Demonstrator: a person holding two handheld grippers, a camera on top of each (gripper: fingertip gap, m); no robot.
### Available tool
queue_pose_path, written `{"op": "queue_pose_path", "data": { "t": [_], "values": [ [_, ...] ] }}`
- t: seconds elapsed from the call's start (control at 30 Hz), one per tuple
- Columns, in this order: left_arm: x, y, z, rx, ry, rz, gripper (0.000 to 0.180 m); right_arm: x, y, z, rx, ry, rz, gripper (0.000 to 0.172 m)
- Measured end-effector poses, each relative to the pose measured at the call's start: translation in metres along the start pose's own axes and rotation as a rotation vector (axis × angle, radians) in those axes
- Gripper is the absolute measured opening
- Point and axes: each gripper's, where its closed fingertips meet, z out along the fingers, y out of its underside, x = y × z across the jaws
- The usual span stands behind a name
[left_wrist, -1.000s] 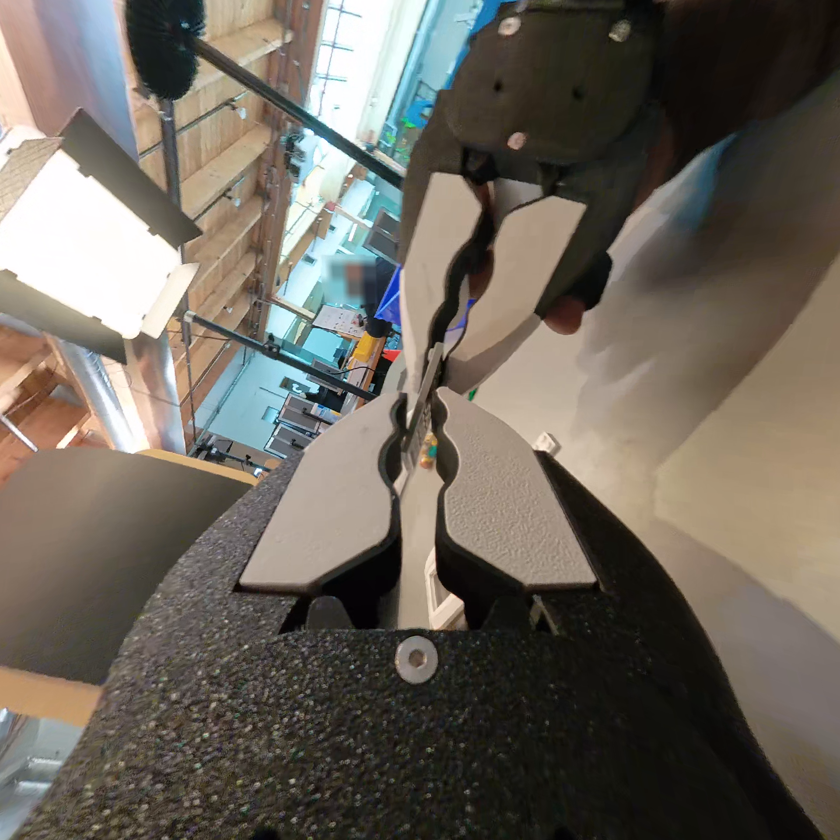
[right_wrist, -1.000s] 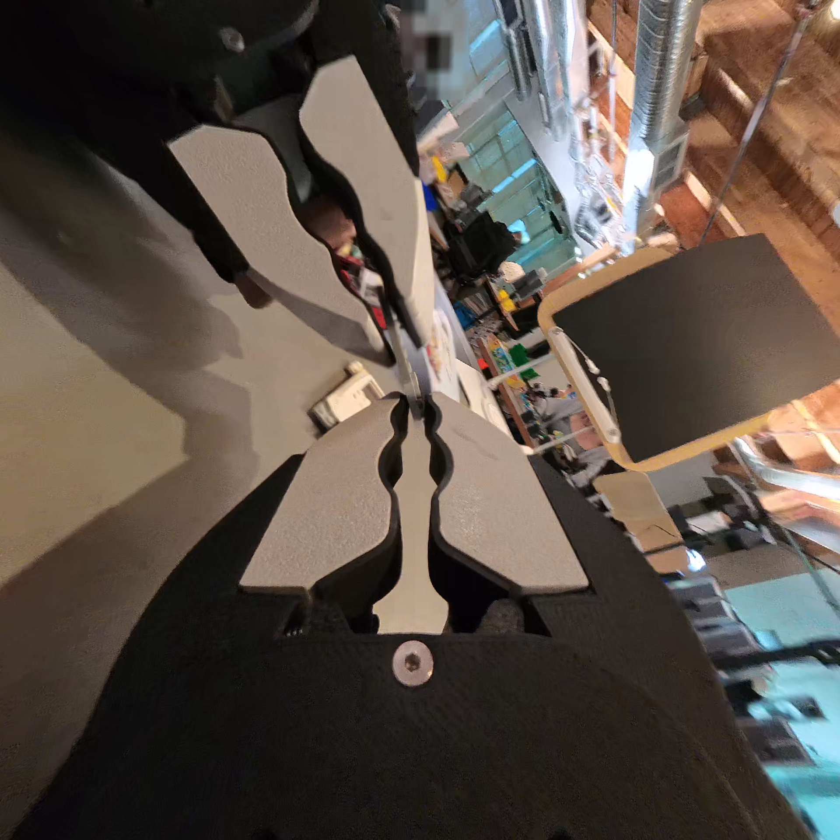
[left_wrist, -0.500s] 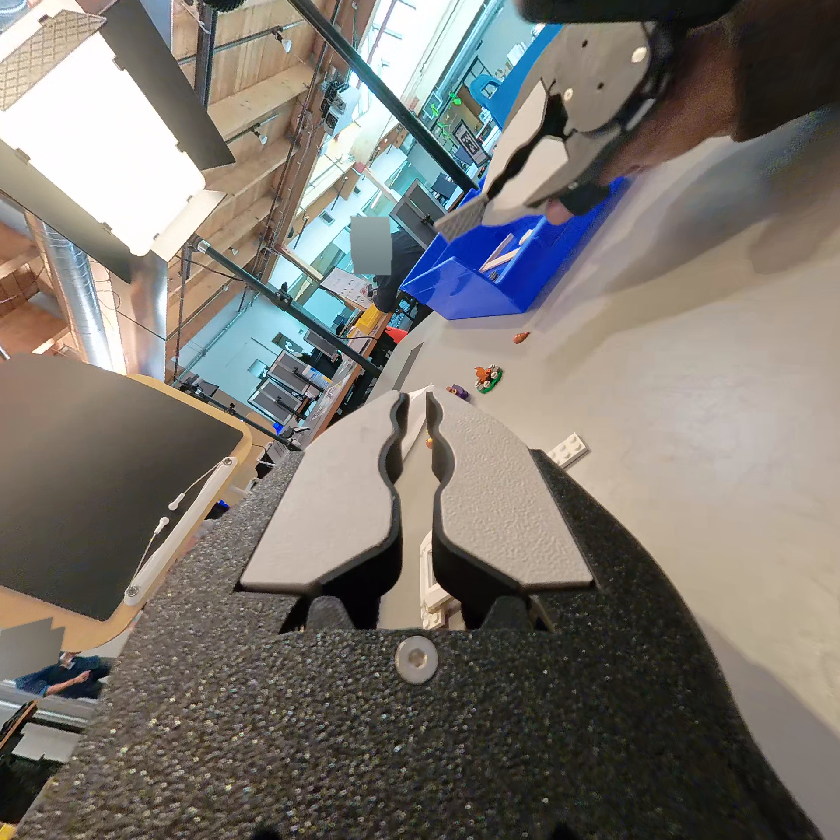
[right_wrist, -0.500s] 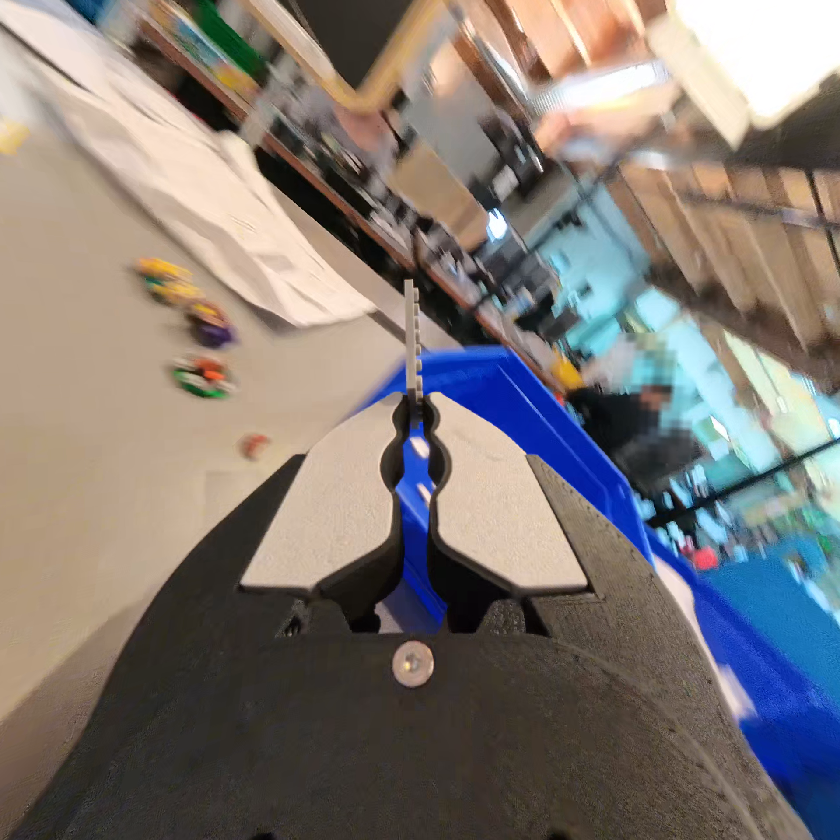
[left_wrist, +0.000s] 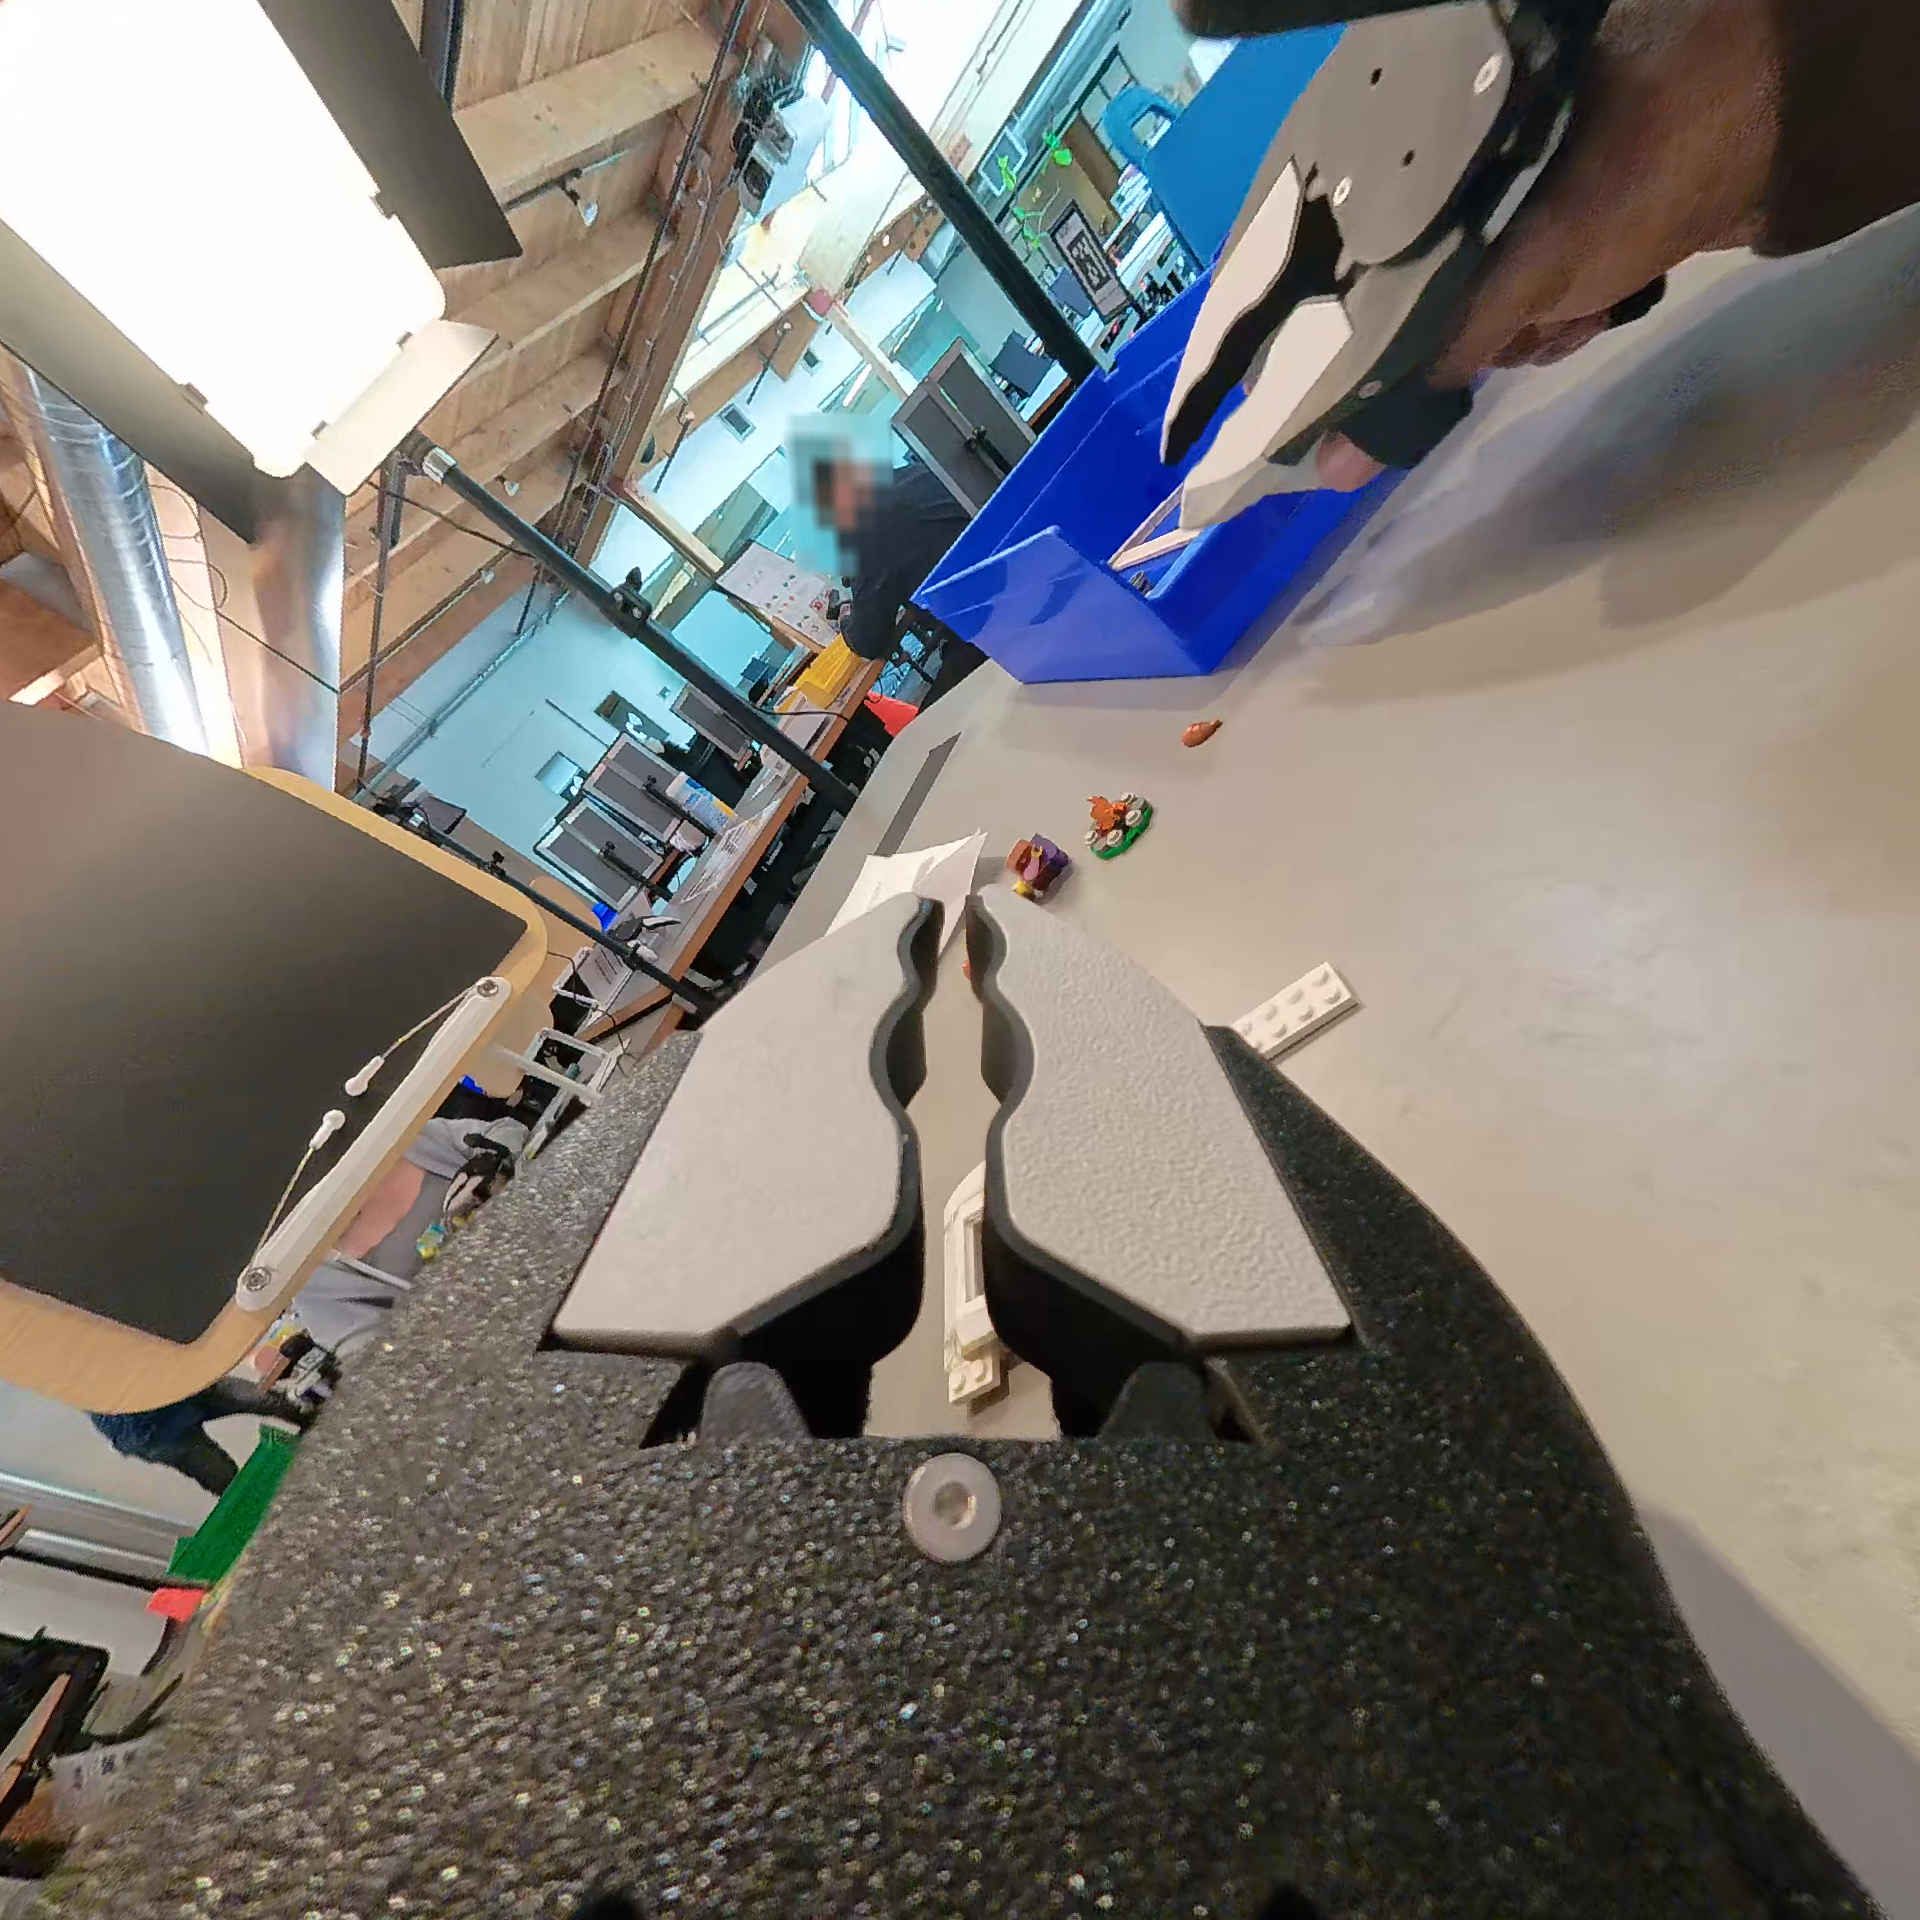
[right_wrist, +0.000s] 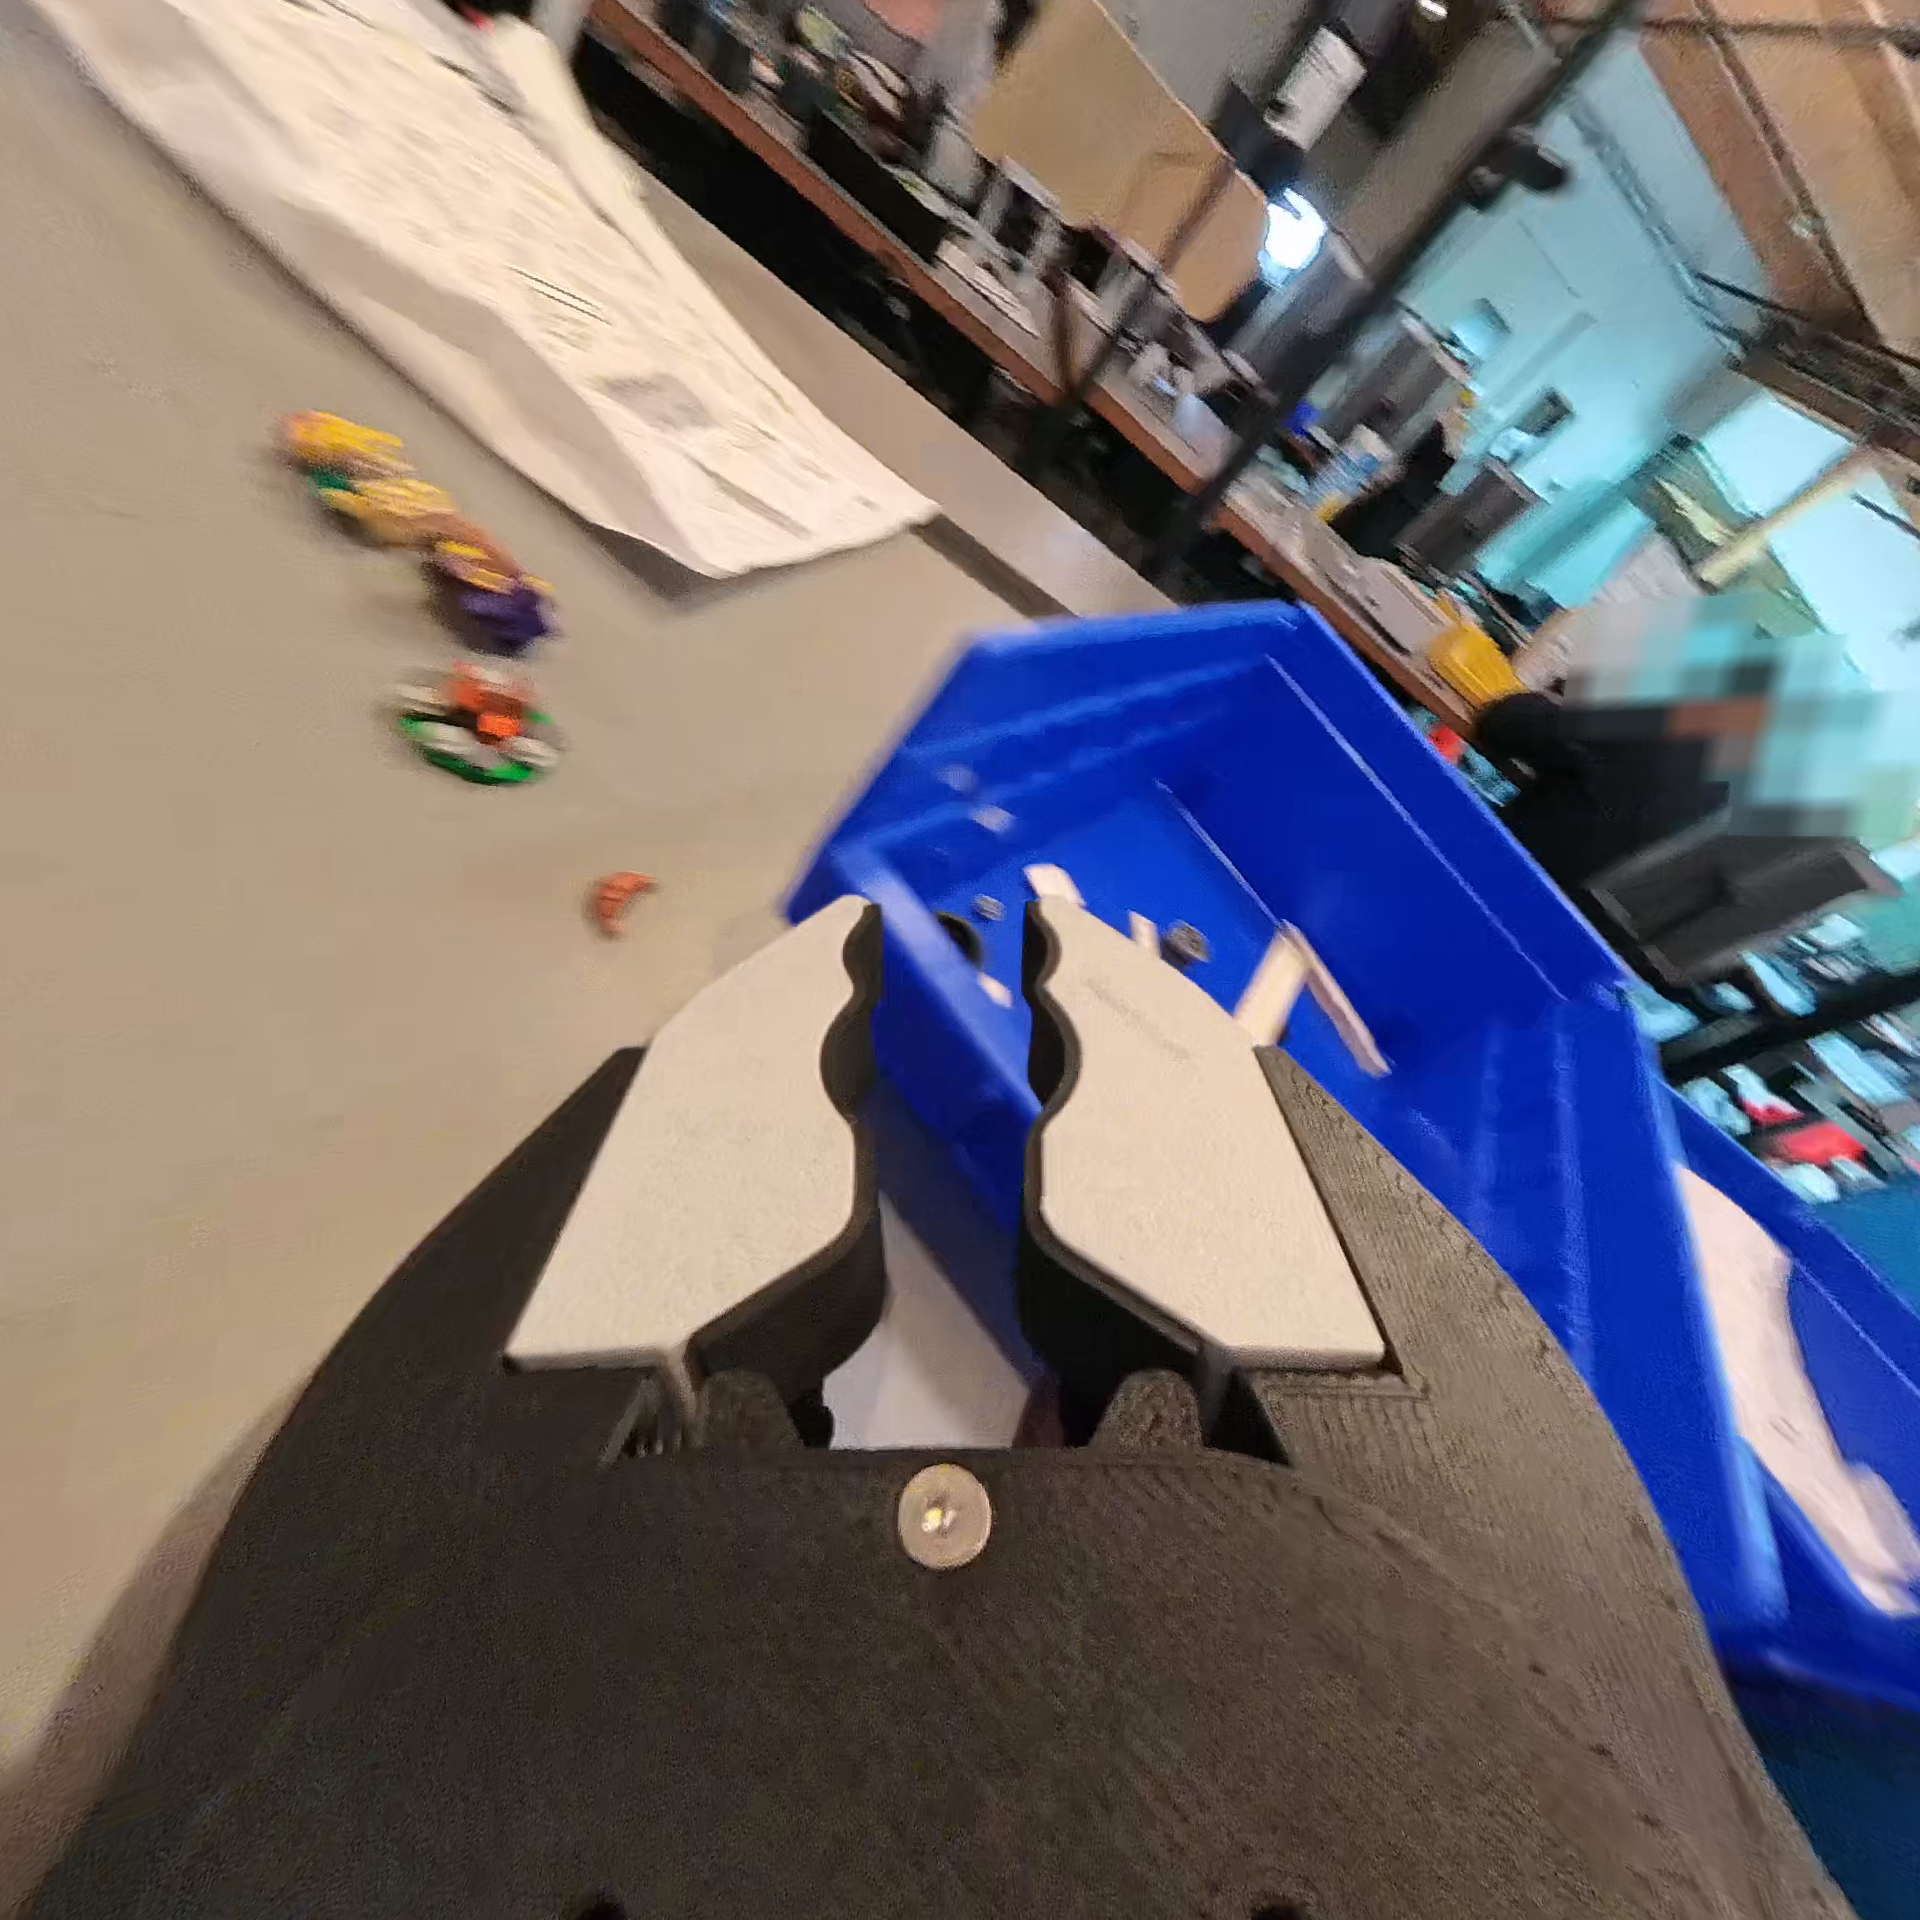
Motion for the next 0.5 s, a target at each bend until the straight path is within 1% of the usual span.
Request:
{"op": "queue_pose_path", "data": {
  "t": [0.07, 0.13, 0.2, 0.23, 0.3, 0.33, 0.4, 0.5],
  "values": [
    [-0.004, 0.005, 0.000, -0.023, -0.013, -0.012, 0.005, -0.038, -0.017, -0.005, 0.038, -0.158, 0.011, 0.026],
    [-0.014, 0.014, 0.001, -0.077, -0.064, -0.028, 0.003, -0.082, -0.034, -0.015, 0.062, -0.372, 0.055, 0.029],
    [-0.023, 0.021, 0.000, -0.108, -0.106, -0.045, 0.002, -0.125, -0.053, -0.032, 0.084, -0.607, 0.137, 0.026],
    [-0.027, 0.023, -0.001, -0.116, -0.124, -0.051, 0.001, -0.141, -0.062, -0.039, 0.092, -0.690, 0.160, 0.026],
    [-0.030, 0.027, -0.002, -0.139, -0.144, -0.055, 0.001, -0.168, -0.068, -0.047, 0.056, -0.783, 0.126, 0.027],
    [-0.031, 0.028, -0.001, -0.146, -0.148, -0.055, 0.001, -0.178, -0.069, -0.049, 0.031, -0.807, 0.098, 0.031],
    [-0.030, 0.028, -0.001, -0.146, -0.145, -0.050, 0.001, -0.195, -0.069, -0.048, -0.012, -0.836, 0.071, 0.038],
    [-0.028, 0.025, -0.001, -0.141, -0.138, -0.035, 0.001, -0.213, -0.062, -0.043, -0.097, -0.859, 0.039, 0.042]
  ]
}}
